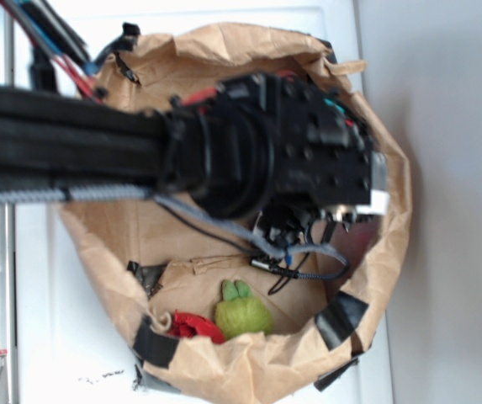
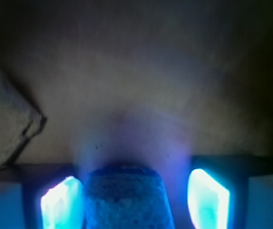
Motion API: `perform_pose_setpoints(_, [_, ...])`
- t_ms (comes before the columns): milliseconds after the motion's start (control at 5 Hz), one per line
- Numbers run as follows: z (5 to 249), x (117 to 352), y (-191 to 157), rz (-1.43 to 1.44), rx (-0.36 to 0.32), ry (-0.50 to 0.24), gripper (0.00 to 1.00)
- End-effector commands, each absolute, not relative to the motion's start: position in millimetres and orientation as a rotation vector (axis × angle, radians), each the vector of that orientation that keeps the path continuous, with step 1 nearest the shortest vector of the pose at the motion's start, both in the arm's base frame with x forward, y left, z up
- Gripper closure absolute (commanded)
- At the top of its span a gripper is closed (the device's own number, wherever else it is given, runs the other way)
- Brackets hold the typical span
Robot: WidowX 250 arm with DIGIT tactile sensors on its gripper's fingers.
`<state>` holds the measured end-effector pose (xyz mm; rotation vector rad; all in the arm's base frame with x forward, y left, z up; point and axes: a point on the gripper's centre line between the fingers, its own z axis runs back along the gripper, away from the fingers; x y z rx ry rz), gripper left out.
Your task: Grab the blue sponge.
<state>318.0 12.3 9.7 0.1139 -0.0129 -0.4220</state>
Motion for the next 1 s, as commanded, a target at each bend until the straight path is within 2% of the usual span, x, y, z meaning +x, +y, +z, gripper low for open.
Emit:
perform_pose_setpoints(0, [70.7,306.1,-11.2,-0.415,-0.02,-0.092,1.0])
perform_pose_setpoints(200, [118.6,295.6,-16.0,-0.456,-0.164,-0.052,1.0])
perform_pose_setpoints(400, [164.5,281.3,-19.5,-0.479,-0.24,-0.029,1.0])
perform_pose_setpoints(600, [185.2,266.4,-26.4,-0.331,-0.179,-0.11,1.0])
perform_pose_setpoints(800, [190.6,255.2,-23.3,-0.284,-0.179,-0.139,1.0])
